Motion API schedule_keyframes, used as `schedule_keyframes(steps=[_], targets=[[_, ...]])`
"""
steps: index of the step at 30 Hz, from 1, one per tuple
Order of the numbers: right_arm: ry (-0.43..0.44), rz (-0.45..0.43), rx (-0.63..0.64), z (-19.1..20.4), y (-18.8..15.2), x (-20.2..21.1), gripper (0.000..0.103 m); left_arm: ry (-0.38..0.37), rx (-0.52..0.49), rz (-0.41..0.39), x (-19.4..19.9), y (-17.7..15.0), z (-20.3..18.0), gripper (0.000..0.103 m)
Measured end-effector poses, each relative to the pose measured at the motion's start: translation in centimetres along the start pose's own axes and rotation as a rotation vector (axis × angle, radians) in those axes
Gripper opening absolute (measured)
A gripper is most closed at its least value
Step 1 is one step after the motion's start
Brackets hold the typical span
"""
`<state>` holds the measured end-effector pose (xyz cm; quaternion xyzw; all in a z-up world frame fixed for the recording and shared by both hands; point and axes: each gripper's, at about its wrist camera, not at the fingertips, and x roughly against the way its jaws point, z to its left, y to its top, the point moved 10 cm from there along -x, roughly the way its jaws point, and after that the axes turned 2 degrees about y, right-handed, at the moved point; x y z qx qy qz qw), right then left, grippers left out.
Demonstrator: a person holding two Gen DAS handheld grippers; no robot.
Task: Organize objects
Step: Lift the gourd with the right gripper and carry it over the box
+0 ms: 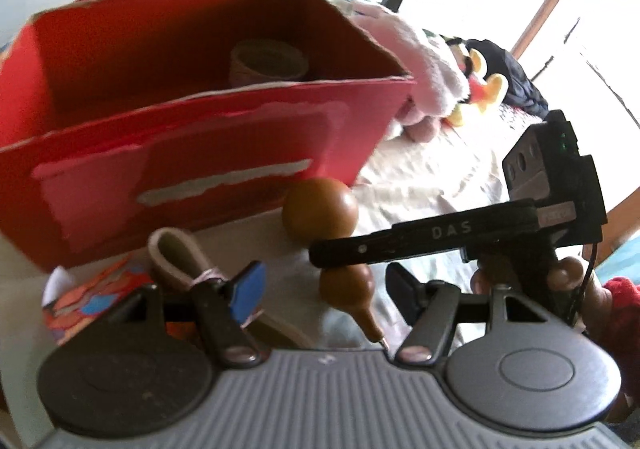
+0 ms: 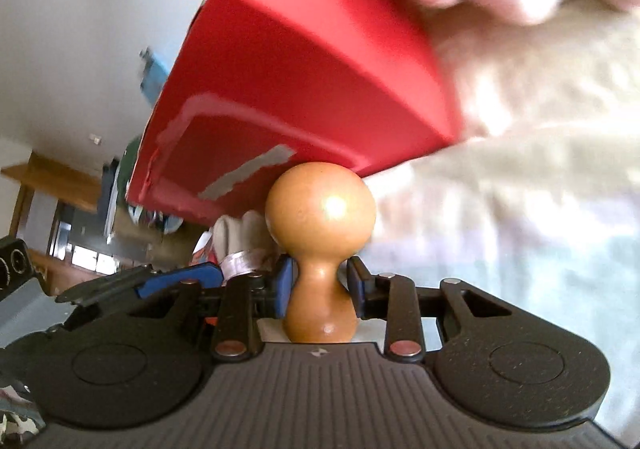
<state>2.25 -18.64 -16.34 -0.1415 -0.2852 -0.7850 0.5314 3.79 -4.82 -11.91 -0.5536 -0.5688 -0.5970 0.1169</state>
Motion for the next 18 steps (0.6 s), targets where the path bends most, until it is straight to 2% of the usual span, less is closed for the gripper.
schedule_keyframes(steps=[6,11,14,18], targets=[[-0.005,-0.047,-0.065,-1.9,0.8,2.2,0.032,-0.025,-0.066,0.049,-3.8,0.0,-2.4,0.068],[-0.012,-0.069,-0.081,-2.5,1.1,3.2,0.032,-0.044,-0.082,0.105,-6.5,-0.9,-3.7,0.058],[-0.011,-0.073,-0.090,-2.9,1.1,3.8,0.032,-0.048,-0.078,0.112,-7.4,-1.0,-4.1,0.057],[-0.021,-0.084,-0.100,-3.1,1.1,4.0,0.032,-0.075,-0.075,0.120,-7.9,-0.4,-4.9,0.045]])
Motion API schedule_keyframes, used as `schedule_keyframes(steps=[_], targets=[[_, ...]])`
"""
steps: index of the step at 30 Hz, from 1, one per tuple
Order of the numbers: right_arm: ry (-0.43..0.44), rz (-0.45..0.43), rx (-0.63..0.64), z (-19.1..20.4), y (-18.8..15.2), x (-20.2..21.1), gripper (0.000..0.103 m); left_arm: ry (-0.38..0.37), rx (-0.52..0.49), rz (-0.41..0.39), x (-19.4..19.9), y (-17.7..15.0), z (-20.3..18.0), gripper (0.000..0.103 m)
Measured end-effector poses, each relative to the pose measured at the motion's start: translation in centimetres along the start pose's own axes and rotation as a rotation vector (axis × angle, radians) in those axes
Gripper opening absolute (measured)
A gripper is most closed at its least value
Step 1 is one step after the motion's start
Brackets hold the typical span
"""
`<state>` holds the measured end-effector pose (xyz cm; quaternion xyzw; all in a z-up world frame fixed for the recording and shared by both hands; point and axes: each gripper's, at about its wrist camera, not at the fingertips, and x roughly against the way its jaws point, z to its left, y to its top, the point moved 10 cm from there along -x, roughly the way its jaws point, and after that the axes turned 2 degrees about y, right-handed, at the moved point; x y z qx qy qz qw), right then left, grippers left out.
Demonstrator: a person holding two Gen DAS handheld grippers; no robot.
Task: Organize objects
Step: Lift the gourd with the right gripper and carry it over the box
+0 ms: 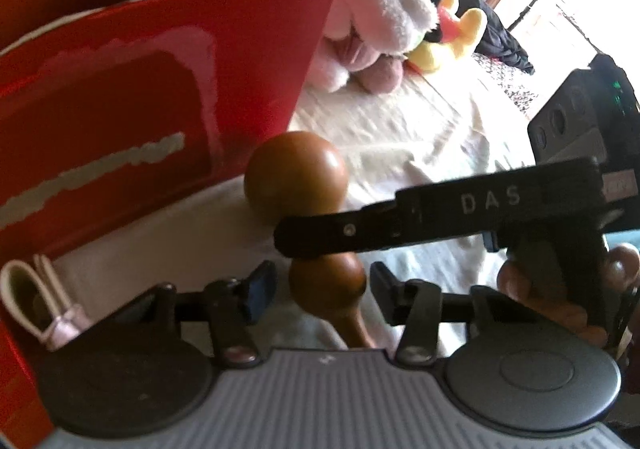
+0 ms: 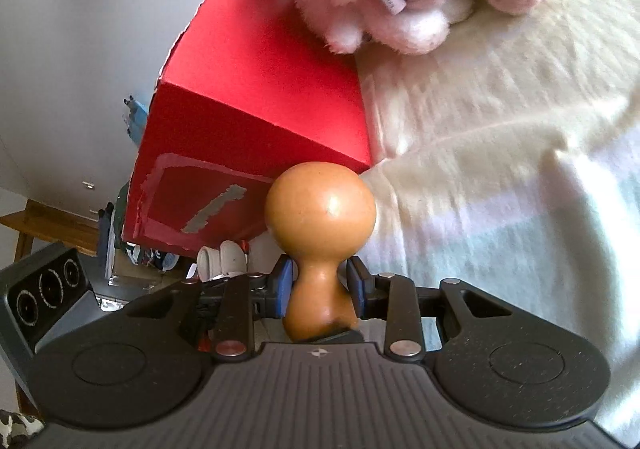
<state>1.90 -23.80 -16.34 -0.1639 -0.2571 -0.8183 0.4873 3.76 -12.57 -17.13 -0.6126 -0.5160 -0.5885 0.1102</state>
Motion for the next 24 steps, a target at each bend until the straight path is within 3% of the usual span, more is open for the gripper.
schedule_keyframes(steps=[8,16,24], targets=[[-0.070,-0.070,0.011,1.4,-0.2,2.5,0.032,-0.078,-0.062,-0.022,1.8,1.2,-2.9,0.040],[-0.115,-0.218,0.085,7.2,0.6,6.6,0.032,-0.168,-0.148,-0.154,8.2,4.6,-5.4,0.040],[-0.137,-0.329,0.290,15.5,4.5,6.8,0.032,-0.128,-0.218,-0.322,15.1,9.5,-4.6,0.040]])
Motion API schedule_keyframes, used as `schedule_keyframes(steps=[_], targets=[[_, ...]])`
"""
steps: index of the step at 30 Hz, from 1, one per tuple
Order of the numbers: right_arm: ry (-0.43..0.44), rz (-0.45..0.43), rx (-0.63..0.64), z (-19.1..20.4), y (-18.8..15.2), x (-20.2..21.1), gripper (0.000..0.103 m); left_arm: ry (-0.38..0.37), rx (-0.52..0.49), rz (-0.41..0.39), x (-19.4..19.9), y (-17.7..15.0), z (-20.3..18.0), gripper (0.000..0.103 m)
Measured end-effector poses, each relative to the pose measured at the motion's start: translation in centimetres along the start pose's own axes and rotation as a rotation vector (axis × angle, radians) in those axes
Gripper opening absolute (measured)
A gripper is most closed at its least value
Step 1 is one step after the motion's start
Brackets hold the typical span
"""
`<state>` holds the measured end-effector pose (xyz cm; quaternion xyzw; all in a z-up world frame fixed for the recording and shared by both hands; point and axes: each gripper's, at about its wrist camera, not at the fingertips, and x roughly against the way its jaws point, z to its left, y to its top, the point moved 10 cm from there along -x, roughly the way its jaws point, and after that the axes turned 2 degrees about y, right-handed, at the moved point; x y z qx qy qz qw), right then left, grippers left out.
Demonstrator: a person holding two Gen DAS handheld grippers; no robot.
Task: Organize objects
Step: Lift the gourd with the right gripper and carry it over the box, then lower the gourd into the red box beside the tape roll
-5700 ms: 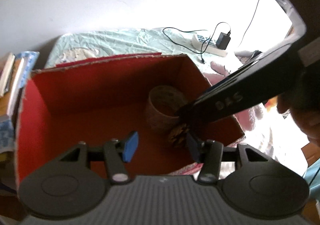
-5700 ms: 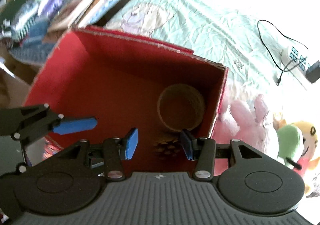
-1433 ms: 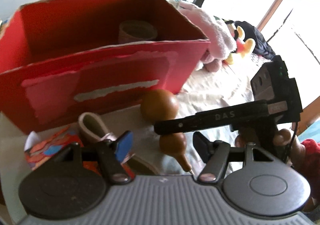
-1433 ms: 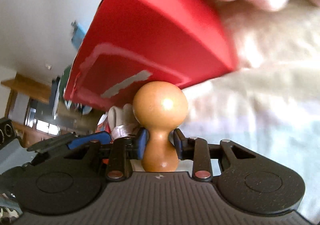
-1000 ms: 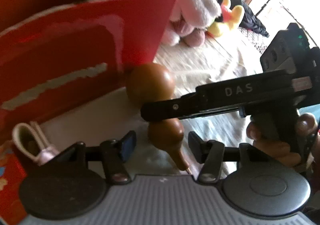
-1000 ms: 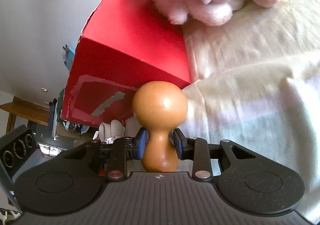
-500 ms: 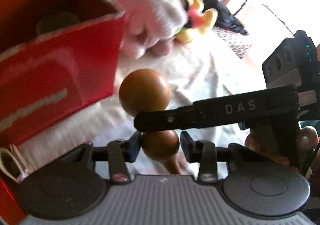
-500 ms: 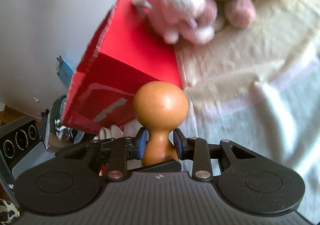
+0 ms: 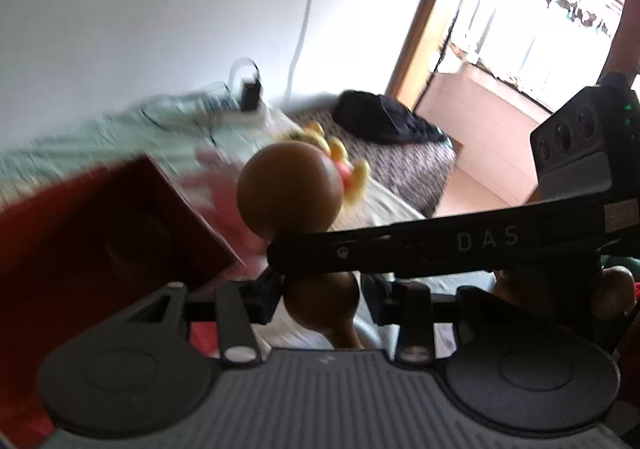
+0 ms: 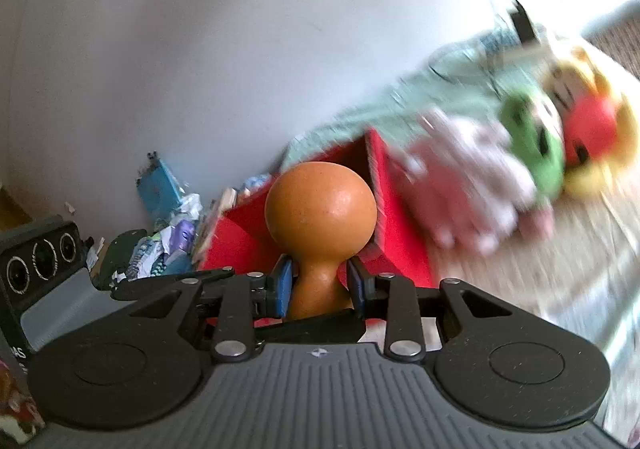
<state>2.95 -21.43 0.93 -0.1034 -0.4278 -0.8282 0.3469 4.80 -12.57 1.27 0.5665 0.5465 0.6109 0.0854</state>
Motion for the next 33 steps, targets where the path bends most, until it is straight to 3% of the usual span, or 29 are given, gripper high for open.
schedule_keyframes(steps=[6,13,22,28,33], targets=[[0.029,-0.012,0.090,4.0,3.5,-4.0,0.032,0.058,0.028,-0.058,2.0,4.1,4.1,0.041],[0.028,0.079,0.161,6.6,6.1,-9.7,0.032,0.145,0.102,-0.048,2.2,5.4,9.6,0.040],[-0.042,0.278,0.208,4.9,3.5,-17.8,0.031,0.194,0.267,0.078,-1.9,0.8,15.7,0.041],[-0.091,0.409,0.171,2.8,1.0,-21.0,0.031,0.220,0.316,0.191,-4.4,-2.6,17.8,0.042],[-0.133,0.493,0.170,1.6,-0.9,-22.6,0.031,0.268,0.319,0.298,-6.6,-4.6,18.9,0.050]])
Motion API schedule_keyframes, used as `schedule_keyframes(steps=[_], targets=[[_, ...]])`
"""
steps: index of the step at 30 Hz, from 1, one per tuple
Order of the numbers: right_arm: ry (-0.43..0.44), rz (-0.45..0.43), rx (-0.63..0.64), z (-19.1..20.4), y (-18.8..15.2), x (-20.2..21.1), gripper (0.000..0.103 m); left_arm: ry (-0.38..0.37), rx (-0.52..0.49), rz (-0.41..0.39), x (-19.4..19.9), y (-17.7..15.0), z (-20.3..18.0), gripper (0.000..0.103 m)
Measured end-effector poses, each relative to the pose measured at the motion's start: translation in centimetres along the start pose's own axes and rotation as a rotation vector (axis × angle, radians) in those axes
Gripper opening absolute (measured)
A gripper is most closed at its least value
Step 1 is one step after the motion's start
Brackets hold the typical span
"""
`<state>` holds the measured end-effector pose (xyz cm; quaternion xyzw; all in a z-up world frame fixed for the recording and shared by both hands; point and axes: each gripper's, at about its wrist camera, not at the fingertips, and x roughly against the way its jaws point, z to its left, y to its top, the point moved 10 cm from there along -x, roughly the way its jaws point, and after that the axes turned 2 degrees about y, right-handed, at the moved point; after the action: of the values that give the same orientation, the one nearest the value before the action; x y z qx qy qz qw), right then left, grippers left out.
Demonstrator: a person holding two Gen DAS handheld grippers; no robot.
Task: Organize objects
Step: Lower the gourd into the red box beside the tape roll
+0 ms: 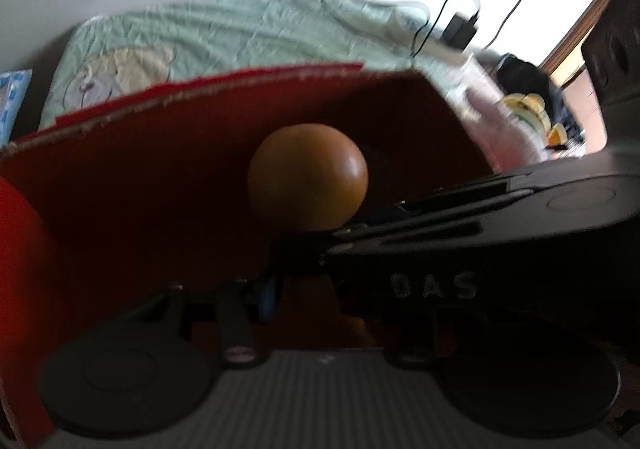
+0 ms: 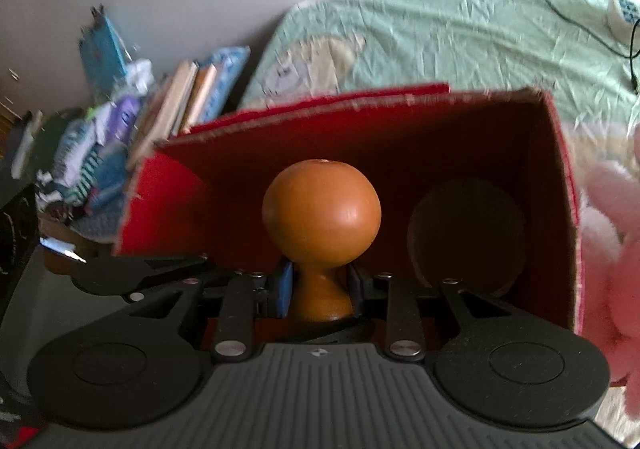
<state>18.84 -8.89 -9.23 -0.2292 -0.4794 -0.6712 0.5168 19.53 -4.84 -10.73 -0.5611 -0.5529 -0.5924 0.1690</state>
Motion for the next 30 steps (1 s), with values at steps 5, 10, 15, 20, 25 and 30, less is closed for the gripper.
schedule_keyframes(steps=[5,10,15,20,25,30], targets=[[0.001,0.046,-0.008,-0.3,-0.5,-1.2,0.031,0.033,0.006,0.056,-1.1,-0.2,0.4,0.050],[-0.001,0.067,-0.008,-0.6,-0.7,-1.5,0.031,0.057,0.007,0.089,-1.7,-0.1,1.0,0.060],[-0.035,0.081,-0.013,-1.4,-0.7,-2.0,0.031,0.053,-0.008,0.115,-2.0,-0.1,1.1,0.070],[-0.044,0.114,-0.054,-2.4,-0.8,-2.8,0.031,0.031,0.016,0.132,-2.3,-0.2,1.3,0.069],[-0.045,0.148,-0.103,-2.9,-1.0,-3.4,0.031,0.039,0.034,0.154,-2.5,-0.4,1.8,0.069],[-0.044,0.142,-0.115,-2.8,-0.7,-3.8,0.032,0.066,0.039,0.159,-2.6,-0.6,2.0,0.069]])
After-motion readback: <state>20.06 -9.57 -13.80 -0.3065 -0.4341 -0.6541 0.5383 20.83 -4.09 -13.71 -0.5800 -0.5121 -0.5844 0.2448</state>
